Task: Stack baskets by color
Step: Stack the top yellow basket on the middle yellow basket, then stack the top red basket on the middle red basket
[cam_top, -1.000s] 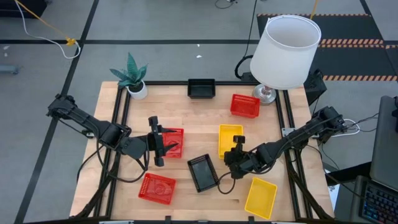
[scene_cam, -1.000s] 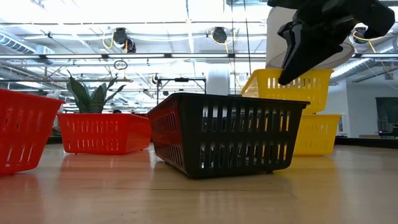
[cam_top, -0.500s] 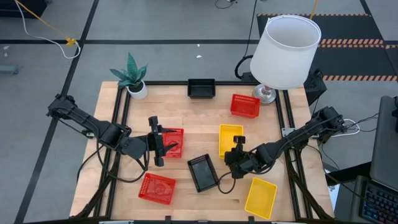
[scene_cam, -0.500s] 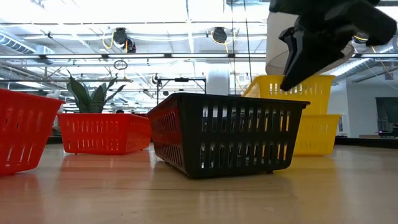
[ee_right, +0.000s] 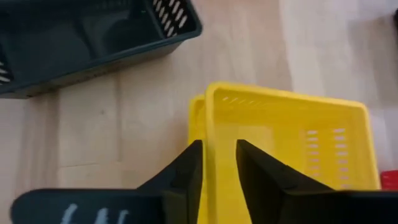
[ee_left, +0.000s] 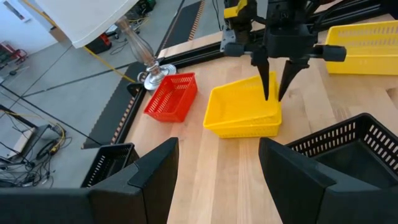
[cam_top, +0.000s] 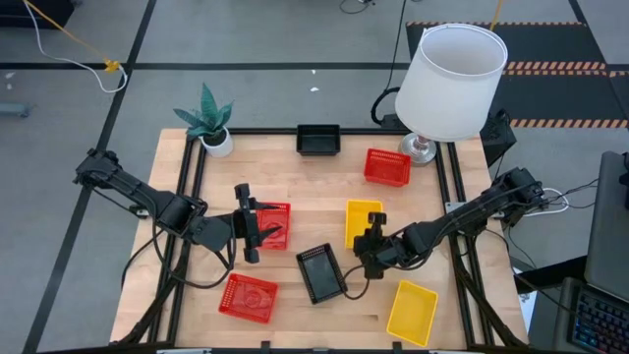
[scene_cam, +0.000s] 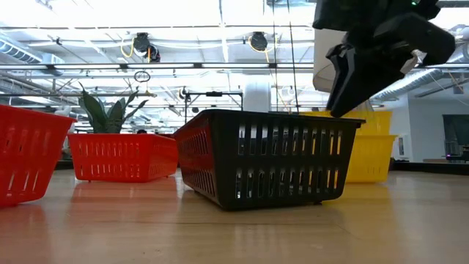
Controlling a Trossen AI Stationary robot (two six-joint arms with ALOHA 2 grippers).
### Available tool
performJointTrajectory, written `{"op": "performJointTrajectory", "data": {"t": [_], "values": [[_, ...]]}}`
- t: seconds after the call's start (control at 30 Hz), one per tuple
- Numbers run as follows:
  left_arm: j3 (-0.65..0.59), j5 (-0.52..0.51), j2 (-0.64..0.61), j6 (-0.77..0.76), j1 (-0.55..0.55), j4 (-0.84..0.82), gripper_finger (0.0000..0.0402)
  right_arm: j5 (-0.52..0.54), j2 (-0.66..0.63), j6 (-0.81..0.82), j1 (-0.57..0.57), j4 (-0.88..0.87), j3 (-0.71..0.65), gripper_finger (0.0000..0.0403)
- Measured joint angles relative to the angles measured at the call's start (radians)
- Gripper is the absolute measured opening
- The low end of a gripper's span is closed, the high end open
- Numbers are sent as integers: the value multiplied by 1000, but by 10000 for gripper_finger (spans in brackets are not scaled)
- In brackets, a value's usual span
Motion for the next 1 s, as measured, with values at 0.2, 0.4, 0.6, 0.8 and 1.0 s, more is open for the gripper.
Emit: {"op": "performJointTrajectory", "data": {"t": [0.2, 0.4, 0.6, 0.8, 1.0], "values": [[0, 9, 0, -3, 0, 0, 225, -47, 0, 19, -1, 2, 0, 121], [0, 10, 0, -38, -3, -1, 225, -47, -24, -5, -7, -6, 6, 129], [0, 12, 0, -101, -25, -24, 225, -6, -102, -22, -51, -59, 8, 130], [0, 28, 0, -228, -52, -66, 225, 130, -168, -59, -137, -214, 8, 130], [0, 37, 6, -302, -86, -82, 225, 168, -232, -121, -255, -259, -38, 130]]}}
